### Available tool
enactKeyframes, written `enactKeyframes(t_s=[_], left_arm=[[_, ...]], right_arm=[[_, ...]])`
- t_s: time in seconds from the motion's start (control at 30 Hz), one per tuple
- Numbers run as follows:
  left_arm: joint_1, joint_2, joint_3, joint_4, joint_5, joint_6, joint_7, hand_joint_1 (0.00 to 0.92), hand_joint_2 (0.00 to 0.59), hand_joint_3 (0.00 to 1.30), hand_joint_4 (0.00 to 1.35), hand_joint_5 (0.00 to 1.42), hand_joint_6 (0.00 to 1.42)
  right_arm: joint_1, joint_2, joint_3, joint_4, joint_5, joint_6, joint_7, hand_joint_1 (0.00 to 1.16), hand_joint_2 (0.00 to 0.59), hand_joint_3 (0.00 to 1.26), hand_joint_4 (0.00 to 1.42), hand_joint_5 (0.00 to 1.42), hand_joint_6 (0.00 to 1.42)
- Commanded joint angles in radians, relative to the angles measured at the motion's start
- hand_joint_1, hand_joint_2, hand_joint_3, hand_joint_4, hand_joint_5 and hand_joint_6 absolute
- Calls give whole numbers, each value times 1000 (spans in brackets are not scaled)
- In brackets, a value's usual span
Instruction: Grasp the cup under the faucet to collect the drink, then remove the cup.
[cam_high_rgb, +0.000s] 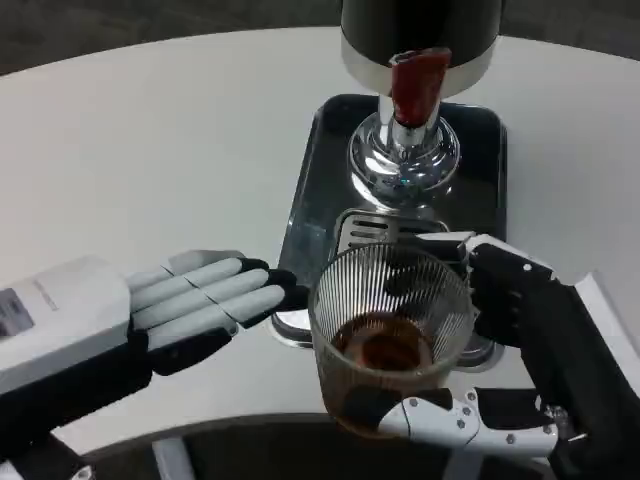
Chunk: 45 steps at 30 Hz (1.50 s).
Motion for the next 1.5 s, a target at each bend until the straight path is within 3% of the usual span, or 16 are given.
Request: enactKeyframes(t_s=[0.03,0.43,1.5], left_arm=[[40,7,19,-20,30,-56,26,0,46,44,0,0,0],[107,13,31,-22,31,-104,50,0,47,43,0,0,0],[114,23,23,-29,33,-91,84,0,42,42,0,0,0]], right_arm=[[16,-18,-11,-76,39,14,23,1013,123,707,751,939,973],[19,-59,-88,-151,86,67,60,1012,120,707,751,950,973],[-11,-64,-85,-141,92,97,67,1007,134,707,751,951,972]])
